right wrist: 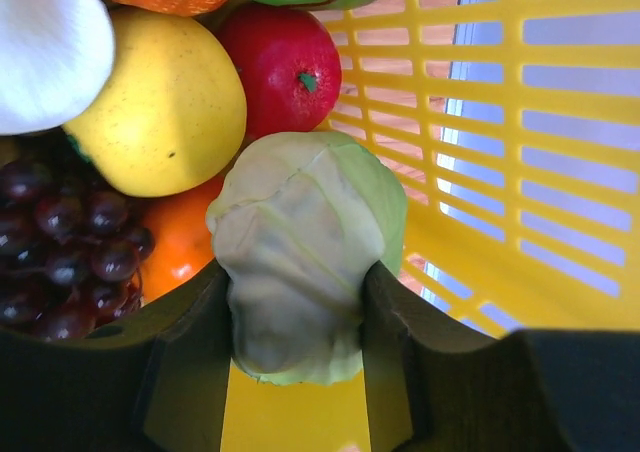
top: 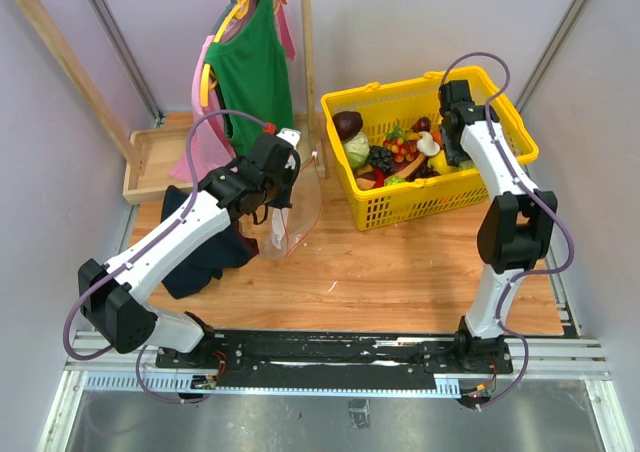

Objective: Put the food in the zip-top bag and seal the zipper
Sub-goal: Pick up the fake vegetable from the bin, then place the fake vegetable in the zipper food storage bag.

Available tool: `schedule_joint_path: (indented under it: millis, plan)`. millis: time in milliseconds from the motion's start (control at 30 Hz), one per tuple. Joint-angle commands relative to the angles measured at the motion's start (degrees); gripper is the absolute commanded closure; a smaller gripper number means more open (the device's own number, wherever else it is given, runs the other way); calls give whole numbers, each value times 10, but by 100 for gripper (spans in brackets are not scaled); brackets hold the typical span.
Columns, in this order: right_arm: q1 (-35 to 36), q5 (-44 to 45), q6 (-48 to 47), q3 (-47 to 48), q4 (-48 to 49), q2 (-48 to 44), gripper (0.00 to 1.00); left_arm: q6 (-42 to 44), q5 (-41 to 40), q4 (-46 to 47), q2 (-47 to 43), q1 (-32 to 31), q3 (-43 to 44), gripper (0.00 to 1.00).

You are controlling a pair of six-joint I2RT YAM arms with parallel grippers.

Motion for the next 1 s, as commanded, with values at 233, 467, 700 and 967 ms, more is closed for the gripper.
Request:
schedule_joint_path:
  millis: [233,467,700,967]
  plan:
    - [17,-114,37,-29,45,-146,78,-22,1,9,-1,5,7,100]
    - [20,-236,116,-100,144,-267,85,-60,-12,1,2,5,19,100]
    - [25,-359,227,-189,262,-377,88,-117,-26,-6,-1,5,36,100]
    - [63,-488,366,-283,405,-432,90,-176,-24,-10,4,5,50,100]
